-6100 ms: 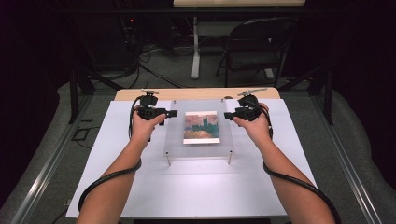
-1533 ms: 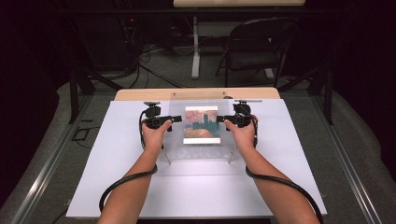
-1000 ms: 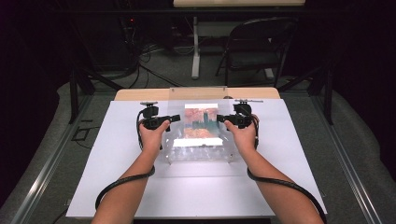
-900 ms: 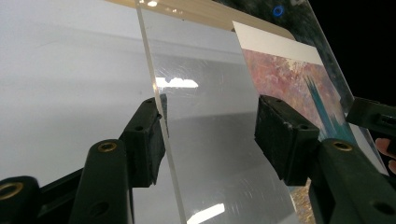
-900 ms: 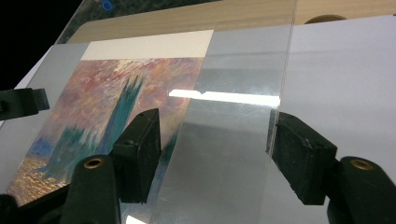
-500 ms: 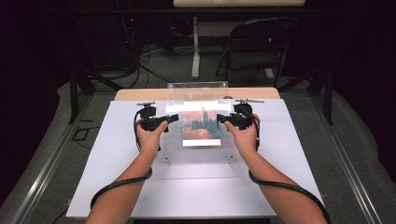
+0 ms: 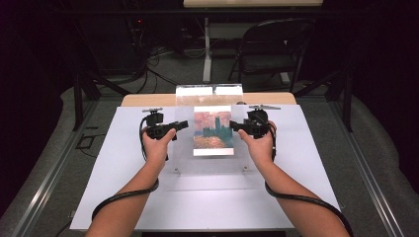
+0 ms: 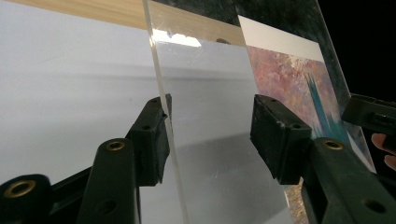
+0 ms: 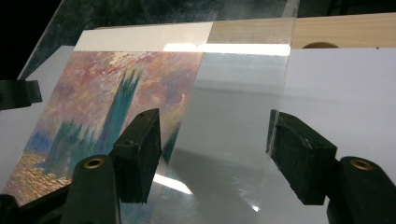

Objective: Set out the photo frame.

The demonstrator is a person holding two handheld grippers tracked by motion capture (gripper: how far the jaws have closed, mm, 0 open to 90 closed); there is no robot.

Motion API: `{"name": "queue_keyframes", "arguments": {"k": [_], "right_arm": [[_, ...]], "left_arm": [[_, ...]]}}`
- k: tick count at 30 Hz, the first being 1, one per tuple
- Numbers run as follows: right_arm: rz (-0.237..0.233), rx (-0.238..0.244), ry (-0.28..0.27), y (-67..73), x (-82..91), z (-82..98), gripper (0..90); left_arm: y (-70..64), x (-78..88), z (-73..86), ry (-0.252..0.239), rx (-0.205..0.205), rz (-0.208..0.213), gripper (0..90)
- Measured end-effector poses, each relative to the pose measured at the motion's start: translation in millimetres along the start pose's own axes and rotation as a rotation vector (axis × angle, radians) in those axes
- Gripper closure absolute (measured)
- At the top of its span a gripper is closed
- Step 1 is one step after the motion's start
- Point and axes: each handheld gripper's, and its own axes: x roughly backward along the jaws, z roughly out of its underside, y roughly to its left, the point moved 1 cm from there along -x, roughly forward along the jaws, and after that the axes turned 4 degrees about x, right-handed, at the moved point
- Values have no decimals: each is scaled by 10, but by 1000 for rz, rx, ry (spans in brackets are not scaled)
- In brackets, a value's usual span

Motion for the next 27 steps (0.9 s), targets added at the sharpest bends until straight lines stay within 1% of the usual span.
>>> {"name": "queue_keyframes", "arguments": {"k": [3,5,6,8,10,16,17,19,21,24,27], "right_arm": [[-4,20,-14,25,54,4,356],[-3,25,-18,30,71,6,358],[-8,38,-28,40,106,7,362],[-8,41,-29,45,119,6,364],[-9,57,-31,58,158,3,367],[-7,84,-42,98,243,7,376],[-8,96,-49,110,280,9,382],[-8,98,-50,116,292,9,385],[-7,112,-48,131,339,9,395],[-11,123,-56,142,397,16,414],[-17,129,-68,155,449,24,433]], "left_arm": [[-6,43,2,-2,-6,15,501],[-14,75,2,-2,-18,24,504],[-21,89,2,-3,-24,25,510],[-34,113,3,-4,-33,31,512],[-47,139,6,-5,-42,33,516],[-96,217,26,-15,-62,39,524],[-105,235,30,-16,-71,40,528],[-121,261,36,-18,-77,45,529],[-138,293,51,-26,-84,49,534],[-155,337,67,-32,-91,59,545],[-189,388,85,-37,-104,60,551]]}}
